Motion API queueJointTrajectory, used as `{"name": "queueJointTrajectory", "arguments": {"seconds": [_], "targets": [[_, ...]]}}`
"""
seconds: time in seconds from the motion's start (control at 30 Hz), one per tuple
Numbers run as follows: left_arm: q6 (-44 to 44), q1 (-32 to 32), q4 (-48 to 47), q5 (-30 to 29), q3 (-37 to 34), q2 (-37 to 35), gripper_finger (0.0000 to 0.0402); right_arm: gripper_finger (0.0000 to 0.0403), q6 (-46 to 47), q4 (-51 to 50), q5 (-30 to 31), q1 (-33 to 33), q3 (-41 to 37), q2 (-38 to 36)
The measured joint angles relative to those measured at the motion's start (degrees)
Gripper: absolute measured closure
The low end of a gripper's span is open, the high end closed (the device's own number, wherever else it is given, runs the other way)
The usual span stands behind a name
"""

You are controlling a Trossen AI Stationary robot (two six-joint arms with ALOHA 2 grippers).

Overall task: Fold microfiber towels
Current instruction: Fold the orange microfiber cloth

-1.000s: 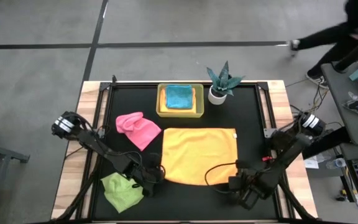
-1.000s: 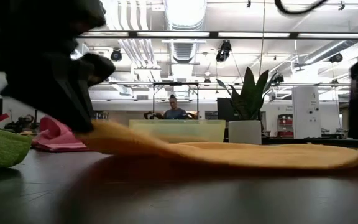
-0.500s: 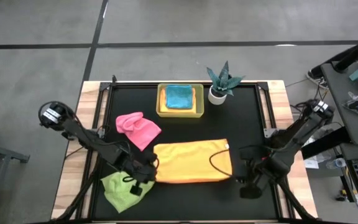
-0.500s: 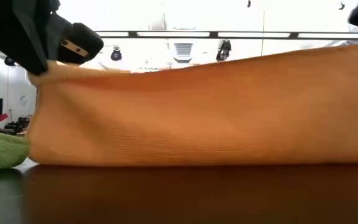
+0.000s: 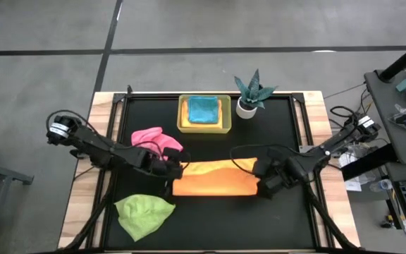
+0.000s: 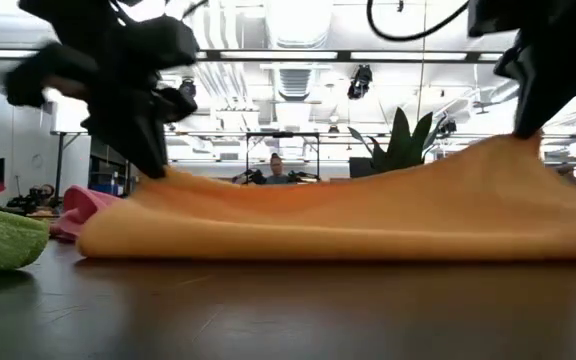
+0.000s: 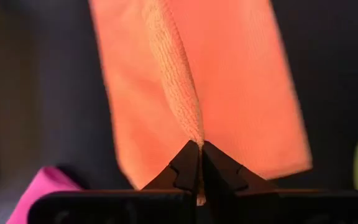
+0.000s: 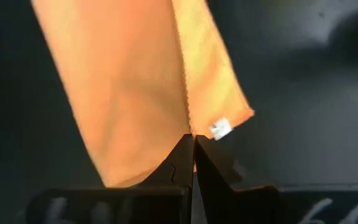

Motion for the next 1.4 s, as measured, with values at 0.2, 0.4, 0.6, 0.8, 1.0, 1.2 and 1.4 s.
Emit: {"name": "queueJointTrajectory", "arguments": {"seconds": [0.2,0.4,0.6,0.8,1.0,1.2,1.4], "targets": [[0.5,5.7,1.1,0.0,-1.6,1.9,0.0402,0.0394,-2.9,-0.5,1.4,-4.8,-1.8,2.3],[0.4,8.3,3.8,-0.1,-3.0,4.3,0.0402,0.0394,-5.5,-0.1,2.8,-8.2,-3.5,5.8],[0.0,8.5,5.4,-0.5,-3.1,6.0,0.0402,0.0394,-7.4,0.1,5.7,-8.9,-3.8,9.1],[0.0,8.7,5.7,-1.3,-3.0,6.7,0.0393,0.0394,-7.7,0.0,7.4,-9.2,-3.8,11.6],[0.0,8.7,5.6,-3.9,-3.1,6.6,0.0333,0.0393,-7.7,0.0,7.3,-9.6,-3.9,11.5],[0.0,8.8,4.5,-6.9,-2.9,6.5,0.0270,0.0363,-7.7,0.0,7.3,-11.3,-3.7,10.1],[1.8,8.8,1.0,-7.0,-2.0,5.9,0.0236,0.0326,-8.0,-0.5,7.3,-13.4,-3.7,8.1]]}}
